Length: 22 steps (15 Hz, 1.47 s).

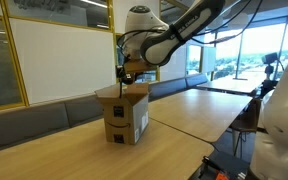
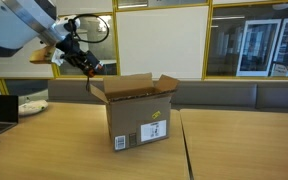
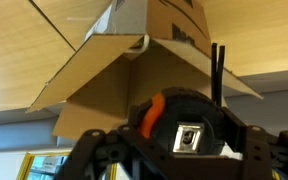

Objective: Put all the objects on the table into the cardboard box.

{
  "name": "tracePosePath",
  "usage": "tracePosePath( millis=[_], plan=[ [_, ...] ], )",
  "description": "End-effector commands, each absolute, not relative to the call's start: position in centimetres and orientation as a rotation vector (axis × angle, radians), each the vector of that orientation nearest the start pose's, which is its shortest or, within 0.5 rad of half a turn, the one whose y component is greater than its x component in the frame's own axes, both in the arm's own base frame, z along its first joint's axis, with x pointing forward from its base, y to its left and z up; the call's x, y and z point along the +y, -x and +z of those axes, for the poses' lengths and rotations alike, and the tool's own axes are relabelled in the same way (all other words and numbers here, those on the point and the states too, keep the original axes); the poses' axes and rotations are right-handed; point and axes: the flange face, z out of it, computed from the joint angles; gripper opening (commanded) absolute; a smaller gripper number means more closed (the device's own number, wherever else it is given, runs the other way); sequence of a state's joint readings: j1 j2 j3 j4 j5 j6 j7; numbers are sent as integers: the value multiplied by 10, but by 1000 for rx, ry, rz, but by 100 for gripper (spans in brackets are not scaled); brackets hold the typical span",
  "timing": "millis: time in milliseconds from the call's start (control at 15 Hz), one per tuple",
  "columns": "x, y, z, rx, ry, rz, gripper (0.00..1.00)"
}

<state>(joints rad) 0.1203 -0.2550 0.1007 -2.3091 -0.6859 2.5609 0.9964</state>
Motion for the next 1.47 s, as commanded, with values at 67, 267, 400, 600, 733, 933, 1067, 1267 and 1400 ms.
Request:
tracePosePath(
  millis=[67,267,400,600,733,933,1067,1267,1400],
  plan=[
    [82,-541,548,522,2984,-1228,53],
    [47,-575,541,595,2967,-1190,53],
    [24,-599,521,650,2954,-1127,53],
    [-4,-629,481,723,2926,-987,53],
    [-19,-645,451,758,2904,-876,53],
    [-38,-666,413,806,2869,-726,53],
    [-46,-675,397,826,2849,-662,53],
    [-54,-686,384,850,2840,-606,94],
    [-58,-690,381,871,2843,-582,100]
  ],
)
